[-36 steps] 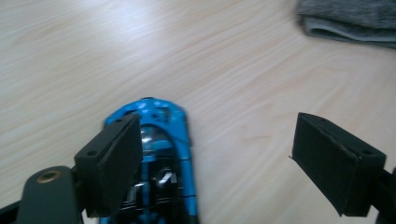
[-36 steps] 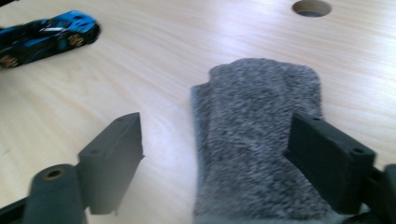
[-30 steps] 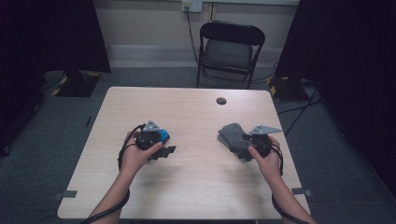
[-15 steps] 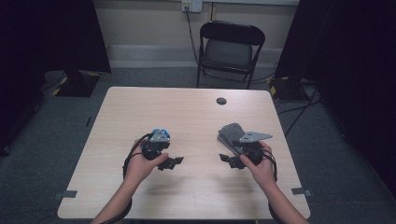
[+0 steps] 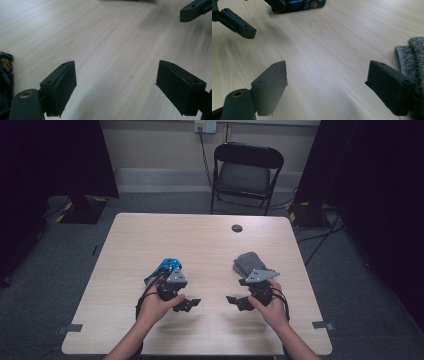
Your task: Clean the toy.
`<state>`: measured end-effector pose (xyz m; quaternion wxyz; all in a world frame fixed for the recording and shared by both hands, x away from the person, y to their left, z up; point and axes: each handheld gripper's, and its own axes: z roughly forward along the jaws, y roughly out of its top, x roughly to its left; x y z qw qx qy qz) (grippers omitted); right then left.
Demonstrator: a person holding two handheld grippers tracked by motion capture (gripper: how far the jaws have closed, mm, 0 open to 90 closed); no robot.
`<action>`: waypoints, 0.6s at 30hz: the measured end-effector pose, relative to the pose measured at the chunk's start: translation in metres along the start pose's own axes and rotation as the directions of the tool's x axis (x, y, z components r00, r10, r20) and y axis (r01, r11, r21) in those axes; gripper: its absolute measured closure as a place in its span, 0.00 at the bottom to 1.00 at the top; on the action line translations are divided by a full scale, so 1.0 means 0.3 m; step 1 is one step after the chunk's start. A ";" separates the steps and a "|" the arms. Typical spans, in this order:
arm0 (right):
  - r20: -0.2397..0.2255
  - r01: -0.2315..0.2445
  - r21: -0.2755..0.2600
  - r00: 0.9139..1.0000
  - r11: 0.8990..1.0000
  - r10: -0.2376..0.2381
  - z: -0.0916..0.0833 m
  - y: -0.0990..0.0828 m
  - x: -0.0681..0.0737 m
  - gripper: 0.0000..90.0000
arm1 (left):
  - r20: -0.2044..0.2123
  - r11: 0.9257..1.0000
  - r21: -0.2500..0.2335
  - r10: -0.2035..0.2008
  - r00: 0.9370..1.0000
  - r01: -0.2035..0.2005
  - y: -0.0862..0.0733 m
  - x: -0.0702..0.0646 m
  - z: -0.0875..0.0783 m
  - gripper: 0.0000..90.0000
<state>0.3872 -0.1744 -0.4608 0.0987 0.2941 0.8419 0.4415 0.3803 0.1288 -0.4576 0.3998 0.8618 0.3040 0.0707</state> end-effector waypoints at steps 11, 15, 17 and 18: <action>-0.037 0.017 0.024 0.999 1.000 -0.016 0.021 -0.034 0.038 0.18 | 0.025 0.999 0.021 0.031 0.999 -0.032 -0.023 -0.034 0.024 0.18; -0.043 0.027 0.034 0.999 0.999 -0.026 0.033 -0.049 0.055 0.18 | 0.038 0.999 0.023 0.046 0.998 -0.047 -0.035 -0.050 0.041 0.18; -0.049 0.035 0.040 0.998 0.999 -0.033 0.039 -0.058 0.064 0.18 | 0.045 0.998 0.028 0.047 0.998 -0.048 -0.042 -0.055 0.048 0.18; -0.051 0.035 0.044 0.998 0.998 -0.033 0.042 -0.063 0.068 0.18 | 0.049 0.999 0.028 0.046 0.998 -0.047 -0.046 -0.058 0.053 0.18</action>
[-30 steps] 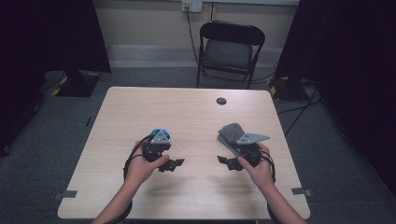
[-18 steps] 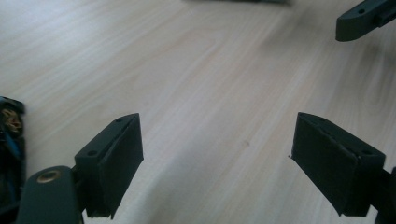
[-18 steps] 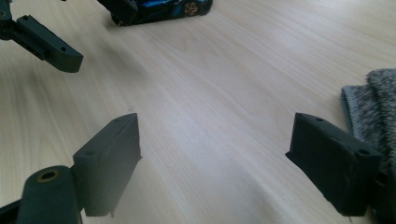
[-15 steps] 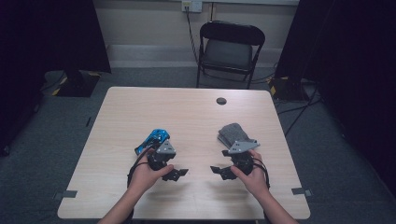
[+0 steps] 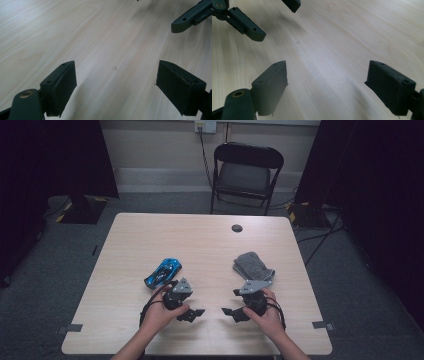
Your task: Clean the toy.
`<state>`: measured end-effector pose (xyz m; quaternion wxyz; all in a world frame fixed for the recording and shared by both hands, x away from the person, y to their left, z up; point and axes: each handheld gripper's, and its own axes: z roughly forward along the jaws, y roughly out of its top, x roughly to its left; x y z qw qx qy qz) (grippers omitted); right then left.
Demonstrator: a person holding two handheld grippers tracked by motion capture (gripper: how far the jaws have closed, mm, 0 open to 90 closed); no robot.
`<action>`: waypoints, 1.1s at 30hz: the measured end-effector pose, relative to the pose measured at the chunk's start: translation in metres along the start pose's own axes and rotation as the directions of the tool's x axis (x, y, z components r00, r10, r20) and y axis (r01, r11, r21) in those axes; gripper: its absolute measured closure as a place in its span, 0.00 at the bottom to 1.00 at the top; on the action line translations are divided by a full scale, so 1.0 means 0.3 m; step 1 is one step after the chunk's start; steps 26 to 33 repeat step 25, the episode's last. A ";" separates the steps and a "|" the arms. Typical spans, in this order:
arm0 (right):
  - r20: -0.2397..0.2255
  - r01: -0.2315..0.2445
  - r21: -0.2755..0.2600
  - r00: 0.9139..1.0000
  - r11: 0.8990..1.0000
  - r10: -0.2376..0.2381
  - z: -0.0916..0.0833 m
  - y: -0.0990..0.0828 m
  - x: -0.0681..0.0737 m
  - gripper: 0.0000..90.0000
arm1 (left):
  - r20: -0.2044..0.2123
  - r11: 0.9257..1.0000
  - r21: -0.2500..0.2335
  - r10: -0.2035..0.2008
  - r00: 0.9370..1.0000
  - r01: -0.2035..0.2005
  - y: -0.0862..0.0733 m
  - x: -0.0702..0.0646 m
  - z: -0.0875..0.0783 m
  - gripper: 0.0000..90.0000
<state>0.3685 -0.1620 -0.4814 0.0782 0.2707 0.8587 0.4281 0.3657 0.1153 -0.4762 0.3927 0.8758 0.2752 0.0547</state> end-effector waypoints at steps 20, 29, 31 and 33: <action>0.000 0.068 0.063 0.998 0.996 -0.068 0.037 -0.058 0.036 0.18 | -0.019 0.991 0.044 0.129 0.991 -0.128 -0.046 -0.039 0.052 0.18; 0.018 0.103 0.076 0.994 0.992 -0.104 0.041 -0.058 0.047 0.17 | -0.012 0.991 0.024 0.133 0.991 -0.133 -0.053 -0.037 0.055 0.16; 0.018 0.103 0.076 0.994 0.992 -0.104 0.041 -0.058 0.047 0.17 | -0.012 0.991 0.024 0.133 0.991 -0.133 -0.053 -0.037 0.055 0.16; 0.018 0.103 0.076 0.994 0.992 -0.104 0.041 -0.058 0.047 0.17 | -0.012 0.991 0.024 0.133 0.991 -0.133 -0.053 -0.037 0.055 0.16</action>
